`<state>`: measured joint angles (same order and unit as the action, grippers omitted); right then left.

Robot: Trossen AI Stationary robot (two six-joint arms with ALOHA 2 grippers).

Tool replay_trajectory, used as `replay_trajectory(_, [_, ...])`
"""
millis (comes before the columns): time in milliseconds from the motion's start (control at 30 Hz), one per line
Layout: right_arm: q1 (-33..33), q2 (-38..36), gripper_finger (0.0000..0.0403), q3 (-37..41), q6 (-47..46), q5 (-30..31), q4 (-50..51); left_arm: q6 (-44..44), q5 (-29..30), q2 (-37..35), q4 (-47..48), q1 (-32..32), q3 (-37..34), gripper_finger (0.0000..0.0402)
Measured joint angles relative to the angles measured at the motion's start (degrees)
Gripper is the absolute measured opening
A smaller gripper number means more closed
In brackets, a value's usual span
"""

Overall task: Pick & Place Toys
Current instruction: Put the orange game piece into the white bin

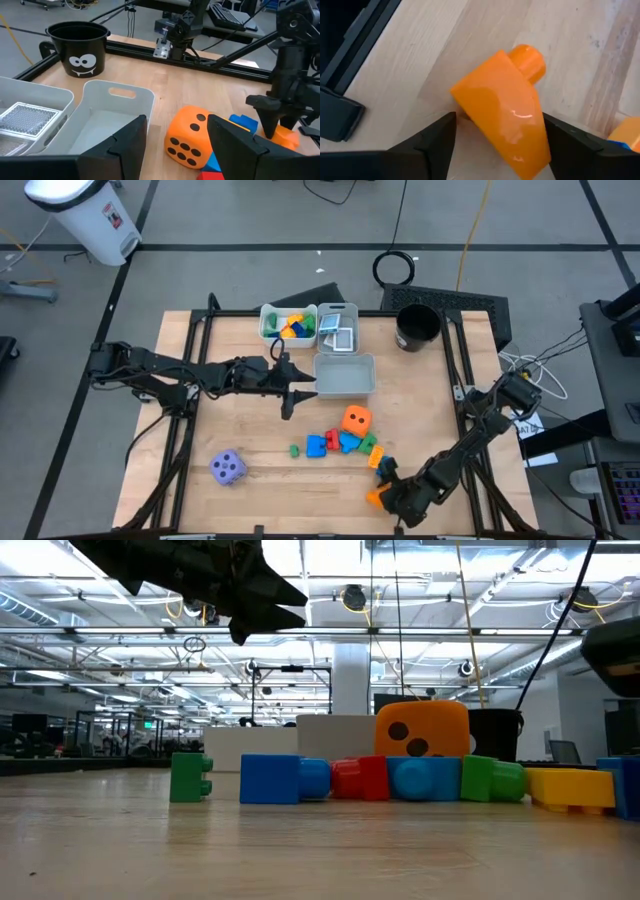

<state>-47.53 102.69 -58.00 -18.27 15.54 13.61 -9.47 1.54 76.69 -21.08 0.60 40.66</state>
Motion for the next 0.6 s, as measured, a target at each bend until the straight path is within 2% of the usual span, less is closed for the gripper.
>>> replay_trajectory(133, [1.0,-0.5,0.0206,0.0,3.2,-1.8,-0.1,0.0,0.0,0.0,0.0,0.0,0.0,0.0218])
replay_trajectory(400, [1.8,-4.3,0.0091,0.2,9.0,-2.0,0.2,-0.2,0.0,0.0,-0.4,0.0,0.0,0.0215])
replay_trajectory(500, [1.9,-7.5,0.009,0.2,11.5,-1.6,0.7,-1.9,0.0,0.0,-1.8,0.0,0.0,0.0214])
replay_trajectory(600, [1.7,-11.8,0.009,0.2,14.4,3.3,0.4,-3.7,0.0,0.0,-3.8,0.0,0.0,0.0214])
